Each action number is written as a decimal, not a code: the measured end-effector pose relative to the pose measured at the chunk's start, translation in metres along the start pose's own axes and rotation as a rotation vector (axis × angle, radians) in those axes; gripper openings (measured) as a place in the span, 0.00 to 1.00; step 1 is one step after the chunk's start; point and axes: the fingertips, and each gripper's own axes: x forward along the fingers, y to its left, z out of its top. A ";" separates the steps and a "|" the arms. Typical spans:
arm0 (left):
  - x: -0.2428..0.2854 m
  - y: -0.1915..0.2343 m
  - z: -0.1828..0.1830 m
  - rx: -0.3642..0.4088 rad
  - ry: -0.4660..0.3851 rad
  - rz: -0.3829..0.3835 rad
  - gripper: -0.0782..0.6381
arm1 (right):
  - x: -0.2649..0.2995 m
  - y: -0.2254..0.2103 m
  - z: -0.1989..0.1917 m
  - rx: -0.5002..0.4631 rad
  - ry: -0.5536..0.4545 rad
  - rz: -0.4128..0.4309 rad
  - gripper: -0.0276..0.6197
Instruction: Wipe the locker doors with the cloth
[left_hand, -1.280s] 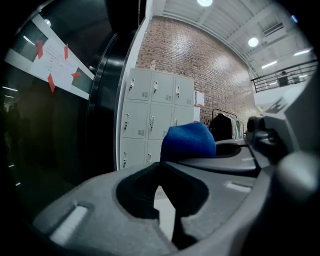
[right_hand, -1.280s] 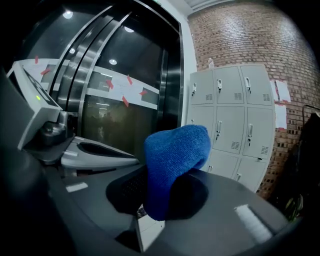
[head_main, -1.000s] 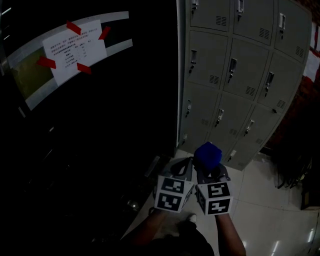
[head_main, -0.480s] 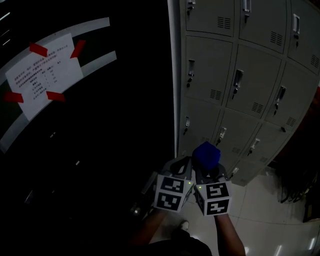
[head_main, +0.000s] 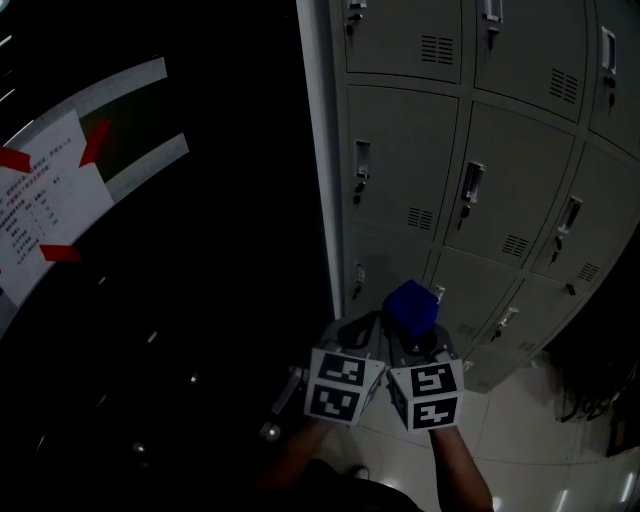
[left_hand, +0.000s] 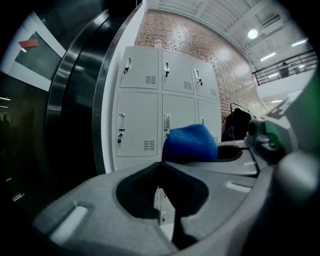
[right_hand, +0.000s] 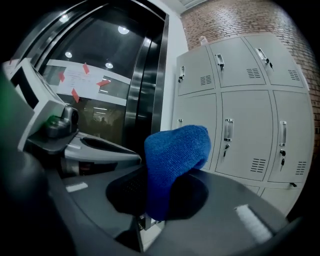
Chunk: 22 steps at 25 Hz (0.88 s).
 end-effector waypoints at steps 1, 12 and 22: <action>0.008 0.002 0.003 0.001 0.000 -0.007 0.12 | 0.007 -0.006 0.002 -0.005 0.001 -0.004 0.15; 0.107 0.055 0.047 0.018 -0.040 -0.112 0.12 | 0.105 -0.057 0.035 -0.109 -0.002 -0.065 0.15; 0.172 0.105 0.116 0.038 -0.115 -0.279 0.12 | 0.182 -0.114 0.126 -0.332 -0.027 -0.206 0.15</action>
